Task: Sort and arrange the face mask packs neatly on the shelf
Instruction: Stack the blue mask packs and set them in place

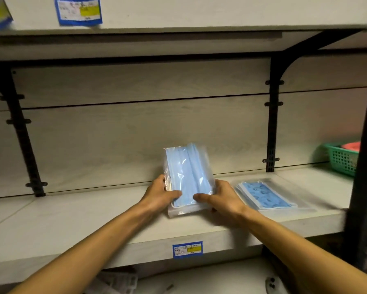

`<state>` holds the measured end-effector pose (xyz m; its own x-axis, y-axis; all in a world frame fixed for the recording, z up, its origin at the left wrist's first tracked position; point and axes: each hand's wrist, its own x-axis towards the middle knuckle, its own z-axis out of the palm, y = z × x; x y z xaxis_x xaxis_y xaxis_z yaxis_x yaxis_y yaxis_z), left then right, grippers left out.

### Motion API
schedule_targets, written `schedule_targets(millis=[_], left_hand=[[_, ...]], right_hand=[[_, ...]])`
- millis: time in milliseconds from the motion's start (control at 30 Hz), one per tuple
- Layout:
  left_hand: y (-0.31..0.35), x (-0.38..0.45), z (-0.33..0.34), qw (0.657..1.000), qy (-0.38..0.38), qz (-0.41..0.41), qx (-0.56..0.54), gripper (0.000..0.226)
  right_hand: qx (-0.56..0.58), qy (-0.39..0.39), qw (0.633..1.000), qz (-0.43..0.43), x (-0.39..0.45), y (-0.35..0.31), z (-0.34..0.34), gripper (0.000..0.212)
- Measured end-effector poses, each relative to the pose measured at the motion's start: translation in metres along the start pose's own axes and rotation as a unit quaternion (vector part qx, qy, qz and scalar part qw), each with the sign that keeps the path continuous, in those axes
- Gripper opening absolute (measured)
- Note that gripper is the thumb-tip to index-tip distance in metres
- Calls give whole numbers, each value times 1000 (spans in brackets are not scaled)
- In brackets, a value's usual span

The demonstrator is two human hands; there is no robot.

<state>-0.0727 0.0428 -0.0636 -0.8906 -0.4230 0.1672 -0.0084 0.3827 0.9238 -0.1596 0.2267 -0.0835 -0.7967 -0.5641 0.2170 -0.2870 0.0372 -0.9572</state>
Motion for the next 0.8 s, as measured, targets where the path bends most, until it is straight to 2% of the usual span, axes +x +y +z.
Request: schedule_targets(millis=[167, 233, 300, 433, 600, 800], left_hand=[[-2, -13, 8, 997, 31, 45, -63, 44], [-5, -17, 10, 994, 40, 68, -76, 43], [-9, -20, 12, 994, 42, 82, -65, 40], [-12, -25, 13, 995, 21, 78, -52, 36], [-12, -25, 12, 995, 5, 53, -79, 36], [-11, -26, 14, 995, -5, 48, -82, 31]], right_hand=[[-18, -9, 997, -71, -13, 5, -10, 58], [23, -10, 994, -103, -17, 4, -16, 45], [28, 21, 989, -145, -22, -4, -21, 27], [58, 51, 981, -177, -17, -18, -26, 44], [46, 105, 965, -237, -9, -35, -35, 25], [-76, 160, 934, -309, -6, -50, -50, 14]])
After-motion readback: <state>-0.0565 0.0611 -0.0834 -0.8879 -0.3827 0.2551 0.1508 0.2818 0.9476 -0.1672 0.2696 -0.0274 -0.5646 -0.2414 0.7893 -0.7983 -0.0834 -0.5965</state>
